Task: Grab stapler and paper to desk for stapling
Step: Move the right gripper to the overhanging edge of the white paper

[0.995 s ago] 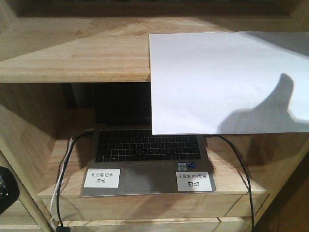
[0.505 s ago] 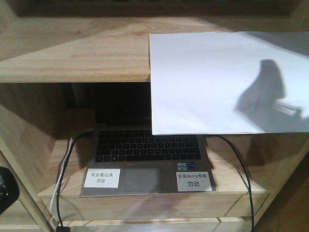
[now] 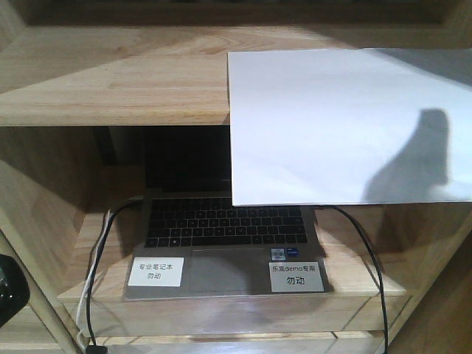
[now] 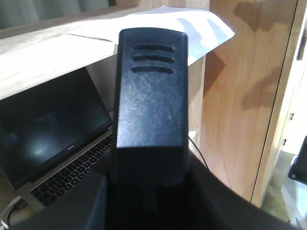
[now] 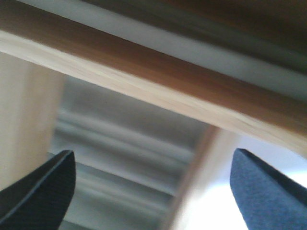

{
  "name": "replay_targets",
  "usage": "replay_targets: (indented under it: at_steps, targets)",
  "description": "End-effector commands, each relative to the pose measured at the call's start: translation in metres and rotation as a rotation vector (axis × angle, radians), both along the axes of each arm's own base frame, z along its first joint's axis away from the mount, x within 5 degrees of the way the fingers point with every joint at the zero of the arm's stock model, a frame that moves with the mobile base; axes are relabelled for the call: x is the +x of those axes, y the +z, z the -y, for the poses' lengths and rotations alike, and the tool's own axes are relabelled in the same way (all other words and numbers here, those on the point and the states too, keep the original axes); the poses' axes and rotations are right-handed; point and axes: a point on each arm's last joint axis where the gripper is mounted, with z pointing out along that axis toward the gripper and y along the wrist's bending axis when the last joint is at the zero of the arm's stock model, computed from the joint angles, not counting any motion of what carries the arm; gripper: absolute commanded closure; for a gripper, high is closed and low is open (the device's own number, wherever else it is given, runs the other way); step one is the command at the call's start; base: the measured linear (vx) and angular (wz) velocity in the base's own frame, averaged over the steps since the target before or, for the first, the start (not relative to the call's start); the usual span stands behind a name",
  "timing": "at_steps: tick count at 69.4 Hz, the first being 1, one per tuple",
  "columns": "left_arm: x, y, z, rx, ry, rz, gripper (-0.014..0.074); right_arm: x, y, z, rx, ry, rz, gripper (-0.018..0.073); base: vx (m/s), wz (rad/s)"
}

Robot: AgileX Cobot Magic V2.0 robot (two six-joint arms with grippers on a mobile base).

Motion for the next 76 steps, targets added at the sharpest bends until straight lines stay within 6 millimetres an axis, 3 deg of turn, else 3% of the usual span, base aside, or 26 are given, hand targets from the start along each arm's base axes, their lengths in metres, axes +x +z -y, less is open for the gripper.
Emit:
replay_targets:
  at_steps: [1, 25, 43, 67, 76]
  targets:
    - [0.001, 0.018, 0.000, -0.107, 0.006, 0.069, 0.0603, -0.006, -0.005, -0.004, 0.003, 0.048, 0.076, -0.0049, 0.00, 0.00]
    - [0.001, 0.018, 0.000, -0.107, 0.006, 0.069, 0.0603, -0.028, -0.071, -0.021, 0.035, 0.356, -0.027, -0.0034, 0.00, 0.00]
    - [0.001, 0.018, 0.000, -0.107, 0.006, 0.069, 0.0603, -0.023, -0.123, -0.036, 0.046, 0.535, -0.128, -0.0034, 0.00, 0.00]
    - [0.001, 0.018, 0.000, -0.107, 0.006, 0.069, 0.0603, -0.012, -0.165, -0.044, 0.157, 0.579, 0.208, -0.0034, 0.00, 0.00]
    - [0.001, 0.018, 0.000, -0.107, 0.006, 0.069, 0.0603, -0.007, -0.181, -0.043, 0.211, 0.548, 0.242, -0.0034, 0.00, 0.00]
